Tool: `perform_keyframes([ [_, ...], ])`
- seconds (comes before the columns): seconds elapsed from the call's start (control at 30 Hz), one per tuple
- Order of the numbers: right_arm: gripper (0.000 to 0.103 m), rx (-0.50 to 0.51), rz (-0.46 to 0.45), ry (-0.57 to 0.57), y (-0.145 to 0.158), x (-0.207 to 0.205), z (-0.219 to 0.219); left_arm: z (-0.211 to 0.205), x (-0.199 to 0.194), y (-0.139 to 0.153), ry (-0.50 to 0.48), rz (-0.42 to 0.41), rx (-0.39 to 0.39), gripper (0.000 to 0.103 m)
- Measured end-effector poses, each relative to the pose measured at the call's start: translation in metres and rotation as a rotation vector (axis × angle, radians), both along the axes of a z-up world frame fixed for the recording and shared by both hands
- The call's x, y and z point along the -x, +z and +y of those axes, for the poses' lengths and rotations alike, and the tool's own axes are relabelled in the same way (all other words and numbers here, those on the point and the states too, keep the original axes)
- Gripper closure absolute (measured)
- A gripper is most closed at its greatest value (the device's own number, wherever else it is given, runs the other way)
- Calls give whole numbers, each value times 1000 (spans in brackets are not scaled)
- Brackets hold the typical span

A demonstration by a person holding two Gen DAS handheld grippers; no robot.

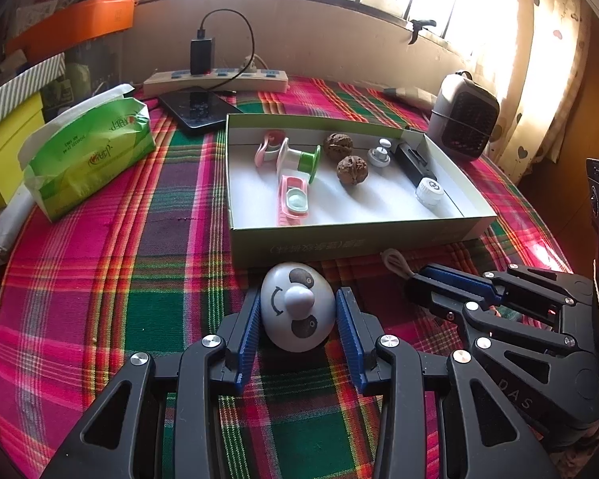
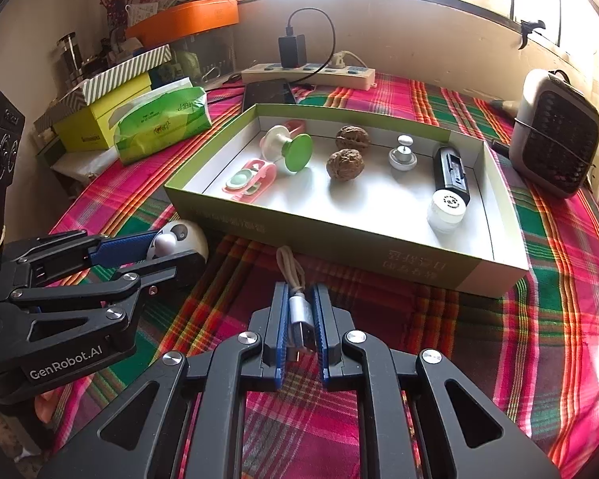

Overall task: Organize objects
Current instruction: 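Carry the panda-face ball and white cable over the box with both tools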

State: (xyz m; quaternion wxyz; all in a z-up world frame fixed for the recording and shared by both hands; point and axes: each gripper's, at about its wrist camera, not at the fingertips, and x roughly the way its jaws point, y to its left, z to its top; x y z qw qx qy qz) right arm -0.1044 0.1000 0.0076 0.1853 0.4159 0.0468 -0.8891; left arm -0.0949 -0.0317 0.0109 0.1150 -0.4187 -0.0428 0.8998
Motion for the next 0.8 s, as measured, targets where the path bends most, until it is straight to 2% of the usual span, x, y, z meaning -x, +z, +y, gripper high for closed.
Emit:
perform_keyframes([
  [0.8,90,56,46,-39,25,0,19,14,3,26,-25,40,2,67],
])
